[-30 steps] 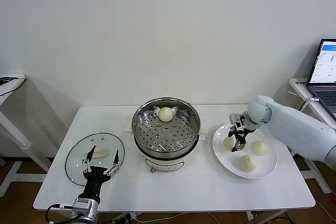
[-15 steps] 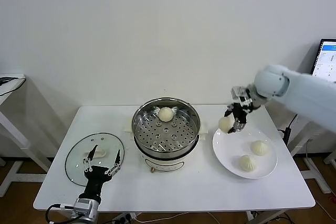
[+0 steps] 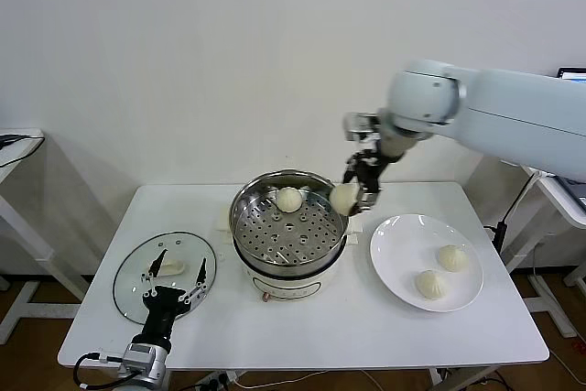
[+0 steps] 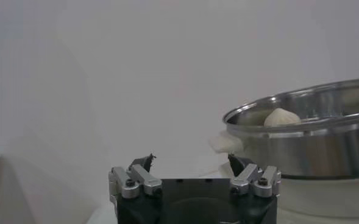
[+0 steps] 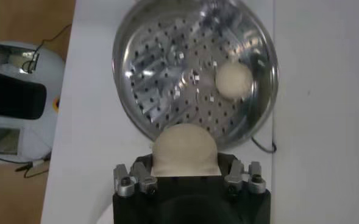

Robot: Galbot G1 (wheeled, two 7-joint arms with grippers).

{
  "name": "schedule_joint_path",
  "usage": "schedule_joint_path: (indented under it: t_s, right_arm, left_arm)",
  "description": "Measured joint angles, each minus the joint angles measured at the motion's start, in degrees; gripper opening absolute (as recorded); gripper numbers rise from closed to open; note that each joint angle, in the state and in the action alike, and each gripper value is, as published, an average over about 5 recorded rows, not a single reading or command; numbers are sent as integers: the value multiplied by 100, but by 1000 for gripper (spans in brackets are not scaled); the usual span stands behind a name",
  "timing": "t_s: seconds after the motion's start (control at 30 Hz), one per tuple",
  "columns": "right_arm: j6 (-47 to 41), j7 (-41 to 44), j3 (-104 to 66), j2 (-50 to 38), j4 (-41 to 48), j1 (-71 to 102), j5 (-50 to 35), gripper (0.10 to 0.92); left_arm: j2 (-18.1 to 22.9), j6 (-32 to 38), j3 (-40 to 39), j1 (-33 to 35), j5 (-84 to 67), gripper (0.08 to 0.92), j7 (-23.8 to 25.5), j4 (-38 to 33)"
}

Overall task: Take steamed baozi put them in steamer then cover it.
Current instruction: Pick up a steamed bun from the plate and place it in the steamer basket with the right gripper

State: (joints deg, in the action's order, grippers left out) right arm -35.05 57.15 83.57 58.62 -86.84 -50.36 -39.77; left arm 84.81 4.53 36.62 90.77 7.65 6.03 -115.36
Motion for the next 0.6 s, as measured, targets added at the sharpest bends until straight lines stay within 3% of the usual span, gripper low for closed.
schedule_joint_path:
  t_s: [0.6]
  right_arm:
    - [-142, 23, -516, 1965, 1854, 1288, 300, 712]
  left_arm:
    - [-43, 3, 322, -35, -138, 823, 37, 73]
